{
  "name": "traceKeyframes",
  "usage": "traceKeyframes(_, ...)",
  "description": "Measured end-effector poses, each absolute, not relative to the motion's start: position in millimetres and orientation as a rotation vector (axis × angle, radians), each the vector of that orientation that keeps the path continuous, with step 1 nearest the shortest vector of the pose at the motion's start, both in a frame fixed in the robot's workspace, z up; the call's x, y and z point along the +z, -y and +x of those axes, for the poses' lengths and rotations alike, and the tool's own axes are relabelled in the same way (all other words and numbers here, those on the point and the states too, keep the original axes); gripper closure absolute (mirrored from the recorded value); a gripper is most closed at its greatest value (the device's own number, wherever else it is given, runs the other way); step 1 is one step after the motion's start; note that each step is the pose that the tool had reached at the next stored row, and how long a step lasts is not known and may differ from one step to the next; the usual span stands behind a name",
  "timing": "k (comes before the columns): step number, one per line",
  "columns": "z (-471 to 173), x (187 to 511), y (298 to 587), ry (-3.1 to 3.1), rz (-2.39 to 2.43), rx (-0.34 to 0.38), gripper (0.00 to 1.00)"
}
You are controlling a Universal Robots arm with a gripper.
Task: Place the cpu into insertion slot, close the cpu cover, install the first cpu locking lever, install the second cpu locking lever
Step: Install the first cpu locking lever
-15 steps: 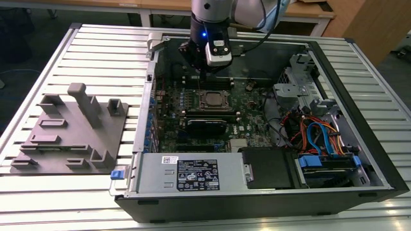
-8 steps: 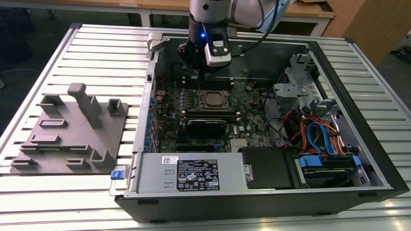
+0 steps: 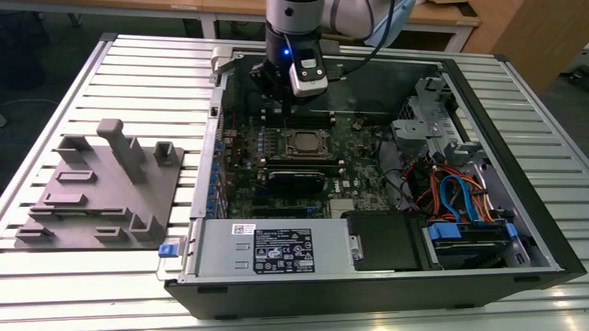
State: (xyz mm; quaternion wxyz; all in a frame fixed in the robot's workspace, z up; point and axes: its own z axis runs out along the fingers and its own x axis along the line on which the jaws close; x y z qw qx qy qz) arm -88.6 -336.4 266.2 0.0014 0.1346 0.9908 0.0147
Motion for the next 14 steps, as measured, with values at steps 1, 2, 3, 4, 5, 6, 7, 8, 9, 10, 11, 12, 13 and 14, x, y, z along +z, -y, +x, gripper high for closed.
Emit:
traceKeyframes(1,-89.3,266.1,336.3,-3.109,0.422,0.046,0.90)
traceKeyframes(2,-89.5,266.1,336.3,-3.109,0.422,0.046,0.90)
traceKeyframes(3,-89.7,266.1,336.4,-3.109,0.422,0.046,0.90)
traceKeyframes(4,-89.9,266.1,336.4,-3.109,0.422,0.046,0.90)
traceKeyframes(5,-89.9,266.1,336.4,-3.109,0.422,0.046,0.90)
traceKeyframes(6,-89.9,266.1,336.4,-3.109,0.422,0.046,0.90)
traceKeyframes(7,-89.9,266.1,336.4,-3.109,0.422,0.046,0.90)
traceKeyframes(8,-89.9,266.1,336.4,-3.109,0.422,0.046,0.90)
traceKeyframes(9,-90.0,266.0,336.4,-3.109,0.422,0.046,0.90)
traceKeyframes(10,-90.4,265.9,336.4,-3.109,0.423,0.046,0.90)
traceKeyframes(11,-90.9,265.9,336.4,-3.109,0.423,0.046,0.90)
traceKeyframes(12,-91.8,265.9,336.4,-3.109,0.422,0.046,0.90)
traceKeyframes(13,-92.8,265.8,336.4,-3.109,0.422,0.046,0.90)
traceKeyframes(14,-93.7,265.7,336.4,-3.109,0.422,0.047,0.90)
